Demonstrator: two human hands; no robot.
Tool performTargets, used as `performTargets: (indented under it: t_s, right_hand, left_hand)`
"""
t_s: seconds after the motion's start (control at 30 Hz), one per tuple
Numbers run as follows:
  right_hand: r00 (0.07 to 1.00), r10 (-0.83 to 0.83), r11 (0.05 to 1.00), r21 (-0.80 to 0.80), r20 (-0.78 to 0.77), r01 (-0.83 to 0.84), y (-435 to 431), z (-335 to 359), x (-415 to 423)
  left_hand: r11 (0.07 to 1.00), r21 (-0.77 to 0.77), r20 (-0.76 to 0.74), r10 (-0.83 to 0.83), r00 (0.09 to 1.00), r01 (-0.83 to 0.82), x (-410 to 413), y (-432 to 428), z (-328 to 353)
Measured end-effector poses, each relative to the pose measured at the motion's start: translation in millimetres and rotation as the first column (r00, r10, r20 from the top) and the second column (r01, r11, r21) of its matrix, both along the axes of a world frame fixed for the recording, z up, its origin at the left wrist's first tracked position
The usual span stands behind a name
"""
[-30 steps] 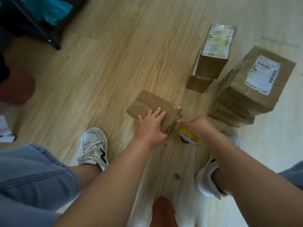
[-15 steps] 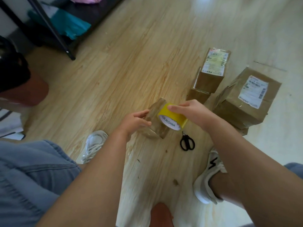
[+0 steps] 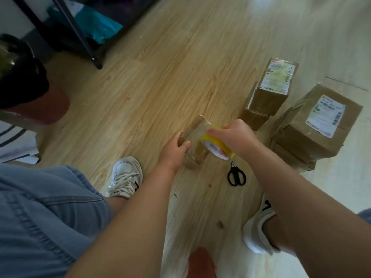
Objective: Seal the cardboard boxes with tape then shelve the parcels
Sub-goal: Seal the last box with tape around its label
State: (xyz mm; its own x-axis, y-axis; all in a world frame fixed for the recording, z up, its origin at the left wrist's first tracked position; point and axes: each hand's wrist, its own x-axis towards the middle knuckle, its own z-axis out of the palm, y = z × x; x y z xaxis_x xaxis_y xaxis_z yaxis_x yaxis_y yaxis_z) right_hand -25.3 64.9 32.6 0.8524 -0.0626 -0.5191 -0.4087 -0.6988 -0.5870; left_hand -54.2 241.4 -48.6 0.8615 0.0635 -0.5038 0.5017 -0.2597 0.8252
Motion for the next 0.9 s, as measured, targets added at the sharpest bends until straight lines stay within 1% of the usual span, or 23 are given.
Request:
performTargets:
  t_s: [0.07, 0.1, 0.17, 0.23, 0.4, 0.53, 0.6, 0.63, 0.67, 0.7, 0.73, 0.77, 0.8, 0.83, 0.9]
  right_hand:
    - [0.999, 0.037, 0.989, -0.144, -0.008, -0.038, -1, -4, -1]
    - [0.999, 0.032, 0.983, -0.179, -0.037, -0.038, -4, -7, -3]
    - [0.995, 0.003, 0.98, -0.199, -0.103, -0.024, -7, -10, -6]
    - [0.991, -0.023, 0.98, -0.197, -0.13, -0.003, -10, -17, -9]
    - [0.988, -0.104, 0.979, -0.186, -0.117, 0.081, -2, -41, -17]
    - [0.977, -0.167, 0.98, -0.127, -0.129, 0.151, 1, -56, -19]
    - [0.972, -0.188, 0.98, -0.094, -0.138, 0.176, 1, -60, -18]
    - [0.97, -0.197, 0.979, -0.08, -0.142, 0.187, 1, -60, -18]
    - [0.968, -0.205, 0.978, -0.068, -0.146, 0.197, 1, -60, -17]
    - [0.966, -0.212, 0.977, -0.055, -0.148, 0.206, 1, -60, -17]
    - [0.964, -0.221, 0.975, -0.043, -0.15, 0.217, 1, -60, -18]
    - [0.962, -0.23, 0.973, -0.03, -0.15, 0.228, 1, -60, -18]
    - [0.96, -0.236, 0.972, -0.02, -0.149, 0.236, 2, -60, -19]
    - [0.96, -0.236, 0.971, -0.014, -0.147, 0.237, 1, -60, -19]
    - [0.964, -0.228, 0.974, -0.028, -0.14, 0.226, 1, -61, -20]
  left_hand:
    - [1.0, 0.007, 0.01, 0.014, 1.0, -0.015, 2, 2, -2]
    - [1.0, 0.009, 0.006, 0.012, 1.0, -0.012, 3, 2, -3]
    - [1.0, 0.019, 0.011, 0.005, 1.0, -0.005, 5, 1, -2]
    - [0.999, 0.034, 0.029, -0.001, 1.0, 0.0, 6, 1, -2]
    - [0.999, 0.038, 0.078, -0.002, 0.997, 0.0, 9, 1, -3]
    - [0.998, 0.06, 0.082, -0.022, 0.996, 0.017, 11, 2, -12]
    - [0.991, 0.116, 0.08, -0.069, 0.994, 0.06, 13, 2, -11]
    - [0.974, 0.205, 0.081, -0.117, 0.99, 0.098, 13, 2, -10]
    - [0.923, 0.356, 0.08, -0.189, 0.979, 0.149, 12, 0, -7]
    - [0.824, 0.533, 0.077, -0.274, 0.958, 0.193, 11, -2, -4]
    - [0.703, 0.679, 0.082, -0.361, 0.929, 0.213, 9, -4, -3]
    - [0.604, 0.766, 0.091, -0.443, 0.892, 0.222, 7, -7, -2]
    - [0.545, 0.802, 0.095, -0.517, 0.85, 0.242, 4, -9, -2]
    - [0.513, 0.812, 0.088, -0.578, 0.811, 0.277, 1, -13, -3]
    - [0.501, 0.796, 0.065, -0.629, 0.775, 0.339, -5, -17, -8]
